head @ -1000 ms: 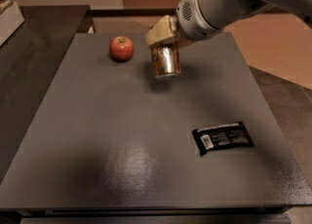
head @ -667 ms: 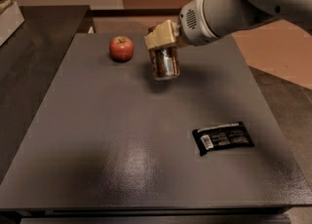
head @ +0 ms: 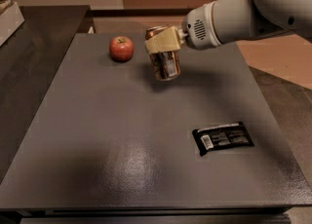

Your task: Place orange can upright

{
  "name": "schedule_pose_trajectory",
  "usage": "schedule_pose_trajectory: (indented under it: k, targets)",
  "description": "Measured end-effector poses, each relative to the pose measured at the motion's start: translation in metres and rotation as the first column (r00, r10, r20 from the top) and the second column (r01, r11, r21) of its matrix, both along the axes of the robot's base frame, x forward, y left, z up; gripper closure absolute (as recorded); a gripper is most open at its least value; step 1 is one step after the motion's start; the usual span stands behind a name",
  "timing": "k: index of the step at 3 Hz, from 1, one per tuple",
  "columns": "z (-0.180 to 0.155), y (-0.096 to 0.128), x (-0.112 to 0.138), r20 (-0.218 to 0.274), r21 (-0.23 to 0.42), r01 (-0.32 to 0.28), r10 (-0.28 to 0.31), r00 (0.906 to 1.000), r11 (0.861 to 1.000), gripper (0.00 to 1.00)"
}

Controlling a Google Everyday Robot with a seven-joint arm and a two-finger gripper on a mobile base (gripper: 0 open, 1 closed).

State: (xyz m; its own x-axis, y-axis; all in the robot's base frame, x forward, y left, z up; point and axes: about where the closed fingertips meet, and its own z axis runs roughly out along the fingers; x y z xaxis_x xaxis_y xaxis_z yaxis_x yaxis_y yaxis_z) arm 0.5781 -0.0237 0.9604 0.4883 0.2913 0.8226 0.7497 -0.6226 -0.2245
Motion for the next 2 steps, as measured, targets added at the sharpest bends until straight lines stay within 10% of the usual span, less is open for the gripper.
schedule_pose_trajectory:
  k: [2]
  targets:
    - [-0.0013, 0.0040, -0.0043, 0.098, -0.037, -0.100, 0.103, 0.9898, 0.994, 1.00]
